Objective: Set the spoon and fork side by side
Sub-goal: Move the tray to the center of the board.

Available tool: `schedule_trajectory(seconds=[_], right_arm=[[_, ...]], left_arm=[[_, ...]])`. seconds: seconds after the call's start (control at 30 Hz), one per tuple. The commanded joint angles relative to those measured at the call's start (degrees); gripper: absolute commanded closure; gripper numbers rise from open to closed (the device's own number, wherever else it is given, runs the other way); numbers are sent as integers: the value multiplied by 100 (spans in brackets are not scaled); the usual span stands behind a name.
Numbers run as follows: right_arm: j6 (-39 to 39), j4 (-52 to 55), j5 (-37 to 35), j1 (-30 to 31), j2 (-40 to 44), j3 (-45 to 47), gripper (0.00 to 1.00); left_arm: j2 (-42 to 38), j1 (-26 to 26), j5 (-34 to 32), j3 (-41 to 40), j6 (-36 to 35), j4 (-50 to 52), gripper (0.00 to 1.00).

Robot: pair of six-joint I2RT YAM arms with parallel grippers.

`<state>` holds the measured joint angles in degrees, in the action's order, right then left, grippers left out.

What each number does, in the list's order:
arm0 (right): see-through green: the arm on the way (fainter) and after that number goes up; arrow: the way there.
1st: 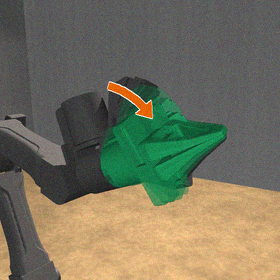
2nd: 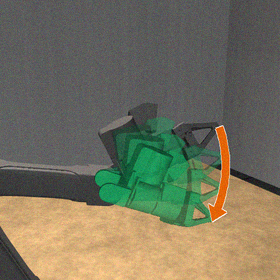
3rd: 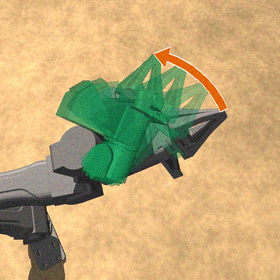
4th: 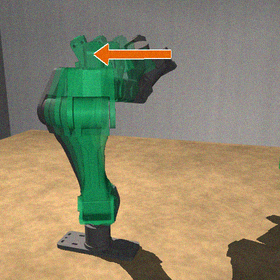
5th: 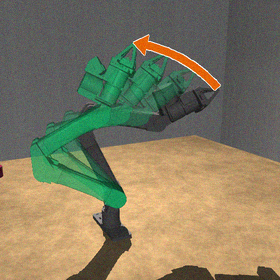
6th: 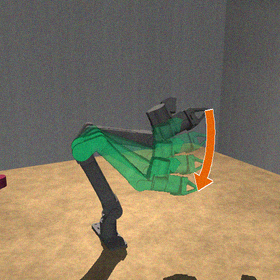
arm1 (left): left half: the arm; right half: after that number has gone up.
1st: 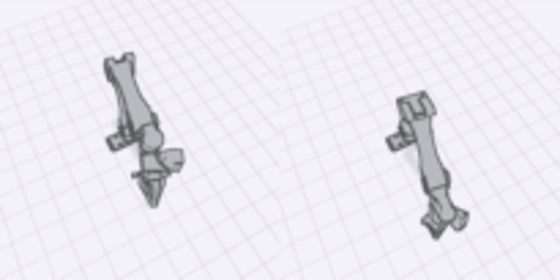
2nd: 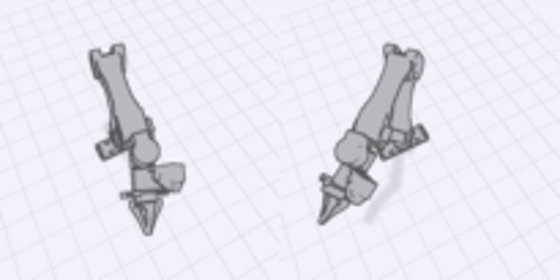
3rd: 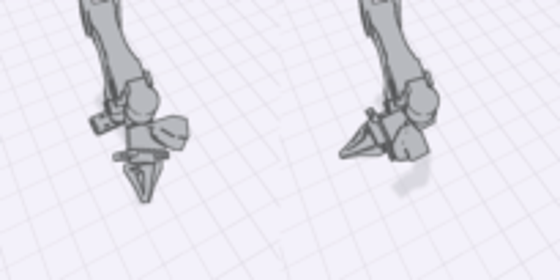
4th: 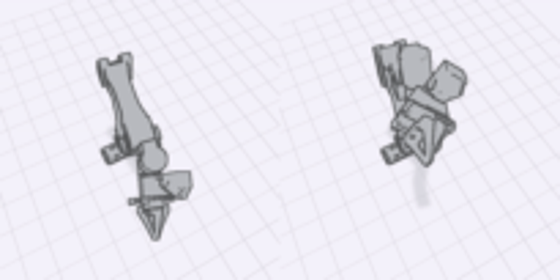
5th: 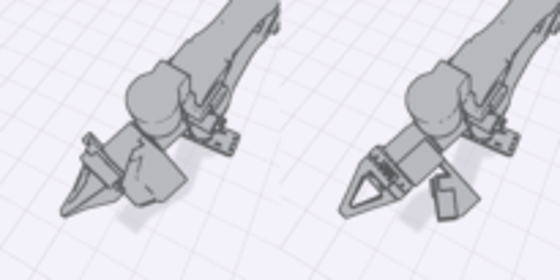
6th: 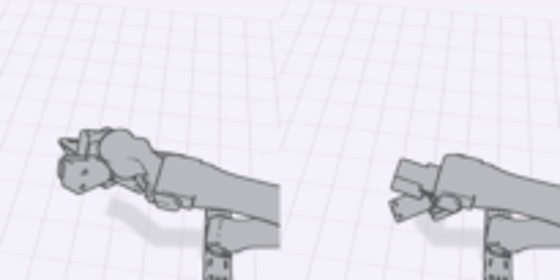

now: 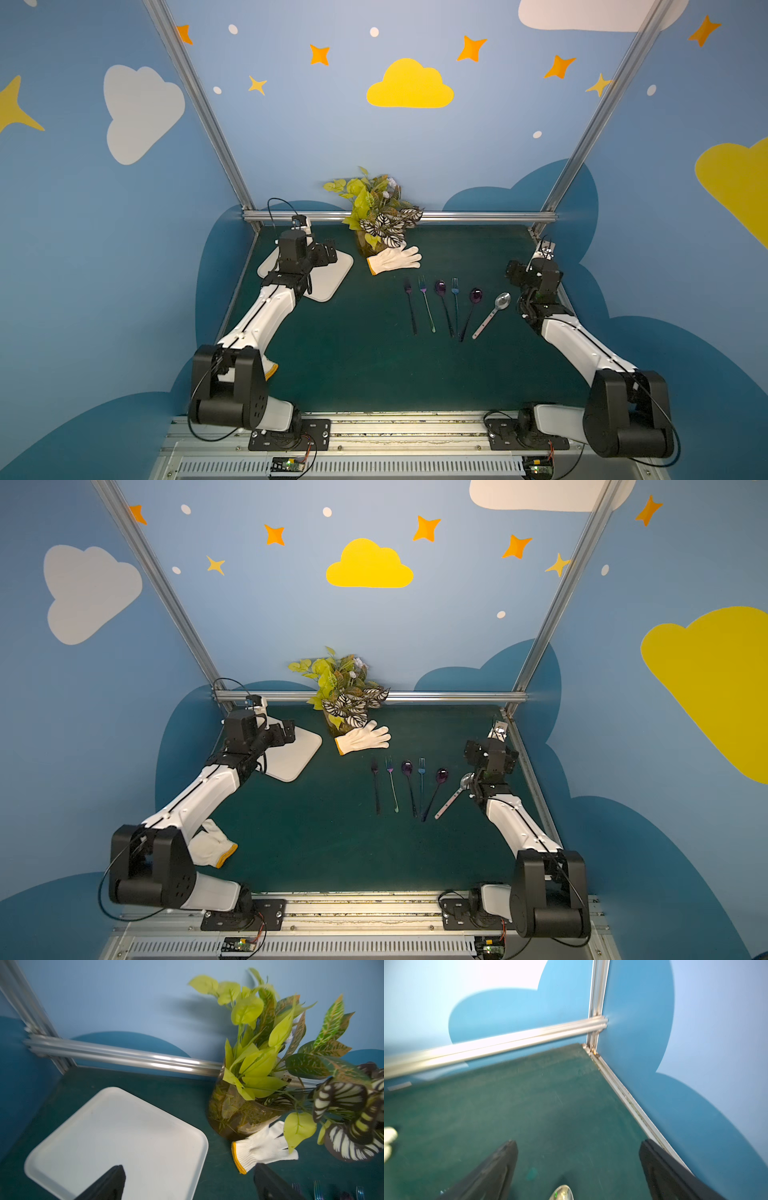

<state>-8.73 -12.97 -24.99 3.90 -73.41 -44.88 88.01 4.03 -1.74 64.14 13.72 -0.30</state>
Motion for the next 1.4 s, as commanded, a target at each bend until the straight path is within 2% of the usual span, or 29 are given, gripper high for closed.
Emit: schedule_trajectory(seconds=[0.0,0.1,0.2,0.3,0.47,0.6,0.77,0.97,1.1,1.23,1.37], right_arm=[[-712,2118,78,-26,17,-365,2],[-1055,2978,375,-31,-20,-696,3],[-1146,3607,812,-40,14,-833,3],[-1111,3880,1127,-43,133,-787,3],[-1153,3934,1357,-44,378,-545,3],[-1170,3970,1521,-46,449,-491,4],[-1082,4070,1873,-47,441,-501,4],[-1241,4372,2169,-39,401,-510,5],[-1419,4624,2416,15,398,-513,8],[-1682,4945,2755,232,390,-560,14],[-2444,5127,3303,812,397,-507,21]], left_arm=[[1114,0,846,679,704,1488,0],[1898,-1,1041,1513,1033,2211,0],[2324,2,1297,1689,1247,2276,0],[2481,17,1757,1590,1370,2242,0],[2181,160,2077,729,1470,2202,0],[1718,469,2199,-75,1537,2338,0],[768,964,2212,-1166,1876,2491,0],[-351,2256,2163,-2206,2469,2704,0],[-829,2899,1817,-2218,2578,3146,0],[-1495,2997,1649,-2112,2698,3390,0],[-2120,2990,720,-1547,2436,4069,0]])
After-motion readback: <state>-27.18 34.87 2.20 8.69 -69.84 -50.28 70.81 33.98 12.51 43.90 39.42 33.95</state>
